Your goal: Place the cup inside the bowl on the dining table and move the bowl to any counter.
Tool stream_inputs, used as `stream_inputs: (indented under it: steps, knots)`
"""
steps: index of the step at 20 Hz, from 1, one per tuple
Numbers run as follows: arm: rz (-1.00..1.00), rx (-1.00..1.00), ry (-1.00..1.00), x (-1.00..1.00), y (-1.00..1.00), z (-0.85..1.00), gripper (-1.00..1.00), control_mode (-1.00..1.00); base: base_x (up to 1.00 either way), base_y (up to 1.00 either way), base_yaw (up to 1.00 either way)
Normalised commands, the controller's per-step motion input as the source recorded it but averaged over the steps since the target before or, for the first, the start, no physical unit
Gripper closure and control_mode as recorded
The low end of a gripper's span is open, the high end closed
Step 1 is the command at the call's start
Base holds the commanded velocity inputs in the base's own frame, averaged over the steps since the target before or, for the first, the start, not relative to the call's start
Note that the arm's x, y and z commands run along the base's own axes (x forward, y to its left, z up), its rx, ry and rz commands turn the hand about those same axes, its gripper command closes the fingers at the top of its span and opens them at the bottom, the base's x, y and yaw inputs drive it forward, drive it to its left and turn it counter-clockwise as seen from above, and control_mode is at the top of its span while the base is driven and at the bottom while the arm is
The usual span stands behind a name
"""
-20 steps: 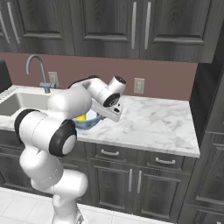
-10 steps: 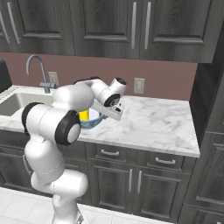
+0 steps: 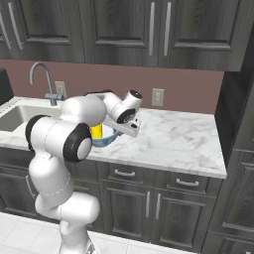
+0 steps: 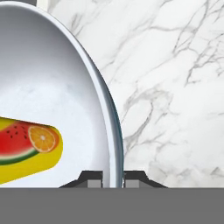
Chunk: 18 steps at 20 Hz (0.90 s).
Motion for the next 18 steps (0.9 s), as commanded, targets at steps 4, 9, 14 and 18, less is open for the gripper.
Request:
stream_inputs:
  steps: [4, 9, 14, 18]
  knots:
    - [-0.03, -0.04, 0.00, 0.19, 0.00, -0.05, 1.00, -1.00, 0.00, 0.00, 0.00]
    - [-0.04, -0.04, 0.00, 0.04, 0.00, -0.07, 1.00, -1.00, 0.00, 0.00, 0.00]
    - [-0.03, -0.03, 0.00, 0.00, 0.00, -0.15, 1.00, -1.00, 0.00, 0.00, 0.00]
    - [-0.02, -0.03, 0.00, 0.03, 0.00, -0.06, 1.00, -1.00, 0.00, 0.00, 0.00]
